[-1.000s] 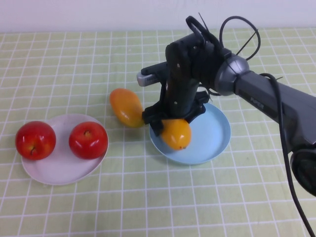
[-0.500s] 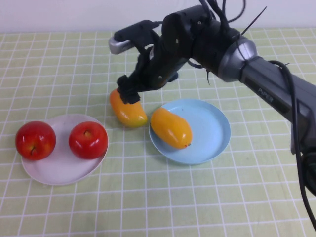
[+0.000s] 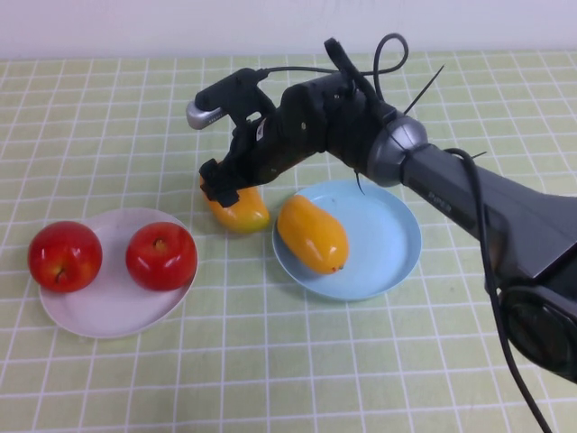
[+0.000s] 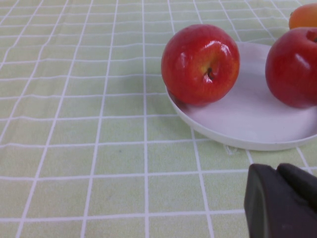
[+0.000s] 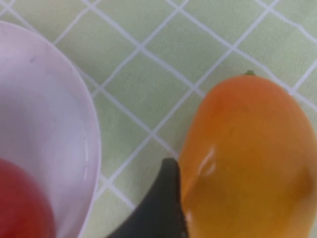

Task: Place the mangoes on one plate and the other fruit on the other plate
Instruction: Put another type of fruit in the right plate

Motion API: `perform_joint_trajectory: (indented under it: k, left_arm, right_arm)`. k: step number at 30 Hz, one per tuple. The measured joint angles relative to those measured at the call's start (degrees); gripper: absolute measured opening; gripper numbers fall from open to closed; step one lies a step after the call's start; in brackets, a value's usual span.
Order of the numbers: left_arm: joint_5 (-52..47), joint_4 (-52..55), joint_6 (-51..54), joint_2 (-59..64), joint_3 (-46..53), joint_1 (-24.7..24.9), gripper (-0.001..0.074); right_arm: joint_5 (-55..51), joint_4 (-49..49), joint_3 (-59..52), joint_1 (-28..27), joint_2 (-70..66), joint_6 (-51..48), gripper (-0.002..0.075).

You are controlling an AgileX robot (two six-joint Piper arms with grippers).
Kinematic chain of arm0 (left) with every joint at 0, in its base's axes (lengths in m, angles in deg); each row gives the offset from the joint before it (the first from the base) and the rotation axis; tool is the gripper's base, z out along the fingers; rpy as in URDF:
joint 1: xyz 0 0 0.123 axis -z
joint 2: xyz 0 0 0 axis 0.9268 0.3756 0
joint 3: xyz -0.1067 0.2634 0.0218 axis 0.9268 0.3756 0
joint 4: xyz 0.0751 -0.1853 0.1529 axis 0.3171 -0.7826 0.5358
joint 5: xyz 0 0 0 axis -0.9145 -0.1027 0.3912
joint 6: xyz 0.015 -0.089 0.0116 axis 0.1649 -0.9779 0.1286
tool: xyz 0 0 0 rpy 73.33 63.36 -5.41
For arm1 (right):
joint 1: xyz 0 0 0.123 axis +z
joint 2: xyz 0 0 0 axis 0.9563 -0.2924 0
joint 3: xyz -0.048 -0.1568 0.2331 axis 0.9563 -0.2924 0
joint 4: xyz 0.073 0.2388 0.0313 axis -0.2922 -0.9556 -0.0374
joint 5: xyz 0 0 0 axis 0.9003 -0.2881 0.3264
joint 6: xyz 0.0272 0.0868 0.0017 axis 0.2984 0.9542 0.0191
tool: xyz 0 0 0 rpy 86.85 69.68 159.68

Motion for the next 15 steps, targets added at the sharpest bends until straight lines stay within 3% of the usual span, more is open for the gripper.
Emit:
perform_joint_trajectory:
  k: [15]
  left_arm:
    - [0.0, 0.0, 0.0, 0.0, 0.0, 0.0, 0.0002]
  right_arm:
    - [1.7, -0.1, 1.3, 0.0, -4.6, -0.1, 0.0662]
